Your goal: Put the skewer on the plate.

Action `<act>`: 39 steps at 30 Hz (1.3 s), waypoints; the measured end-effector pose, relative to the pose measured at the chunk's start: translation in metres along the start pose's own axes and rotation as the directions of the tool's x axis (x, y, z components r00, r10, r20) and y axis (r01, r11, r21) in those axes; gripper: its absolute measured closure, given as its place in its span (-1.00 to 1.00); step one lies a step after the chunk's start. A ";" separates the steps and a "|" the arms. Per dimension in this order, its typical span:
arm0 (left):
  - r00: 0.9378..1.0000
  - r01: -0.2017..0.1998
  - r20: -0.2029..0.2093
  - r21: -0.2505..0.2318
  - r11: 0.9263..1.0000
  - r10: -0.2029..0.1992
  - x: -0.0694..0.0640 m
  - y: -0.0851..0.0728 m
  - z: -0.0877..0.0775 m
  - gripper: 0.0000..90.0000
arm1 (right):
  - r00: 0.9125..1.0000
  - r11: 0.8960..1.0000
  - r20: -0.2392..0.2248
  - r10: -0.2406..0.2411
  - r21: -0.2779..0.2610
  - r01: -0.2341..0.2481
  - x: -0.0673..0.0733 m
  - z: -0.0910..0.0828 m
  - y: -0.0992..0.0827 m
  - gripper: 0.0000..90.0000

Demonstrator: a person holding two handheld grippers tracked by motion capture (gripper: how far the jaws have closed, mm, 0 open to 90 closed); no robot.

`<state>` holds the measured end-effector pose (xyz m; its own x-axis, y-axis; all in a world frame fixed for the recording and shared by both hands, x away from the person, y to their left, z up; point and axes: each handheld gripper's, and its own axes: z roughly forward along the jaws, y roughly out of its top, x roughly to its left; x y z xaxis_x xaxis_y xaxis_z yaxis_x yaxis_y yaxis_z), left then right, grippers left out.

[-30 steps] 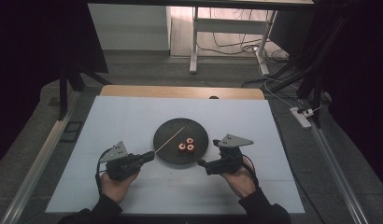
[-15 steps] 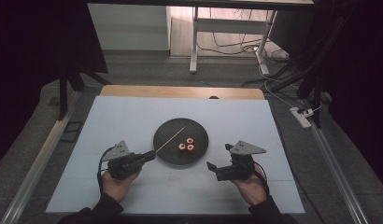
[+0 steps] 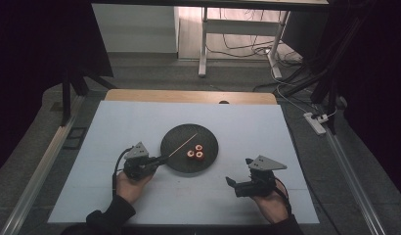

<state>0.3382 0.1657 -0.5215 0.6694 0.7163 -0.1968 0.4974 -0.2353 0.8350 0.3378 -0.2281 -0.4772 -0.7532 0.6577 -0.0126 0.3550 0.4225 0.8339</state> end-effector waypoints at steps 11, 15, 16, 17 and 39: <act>0.999 0.024 -0.042 0.112 0.993 -0.019 0.008 0.001 0.024 0.97 | 0.999 0.999 0.037 0.013 0.035 -0.014 -0.007 -0.009 -0.015 -0.96; 0.999 0.018 -0.052 0.131 0.991 -0.011 0.006 0.003 0.029 0.95 | 0.999 0.999 0.042 0.016 0.044 -0.018 -0.008 -0.011 -0.018 -0.96; 0.998 0.019 -0.055 0.132 0.991 -0.012 0.006 0.003 0.030 0.94 | 0.999 0.999 0.043 0.018 0.047 -0.020 -0.009 -0.011 -0.019 -0.96; 0.998 0.018 -0.056 0.131 0.991 -0.011 0.006 0.003 0.030 0.91 | 0.999 0.998 0.043 0.021 0.050 -0.023 -0.009 -0.010 -0.019 -0.96; 1.000 0.021 -0.006 0.106 0.994 -0.020 -0.006 0.010 -0.011 -0.38 | 0.997 0.998 0.061 0.048 0.043 -0.050 -0.013 -0.019 -0.024 -0.97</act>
<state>0.3327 0.1666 -0.5065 0.6556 0.7251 -0.2105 0.5670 -0.2887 0.7715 0.3284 -0.2592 -0.4865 -0.7000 0.7141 -0.0067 0.4160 0.4154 0.8089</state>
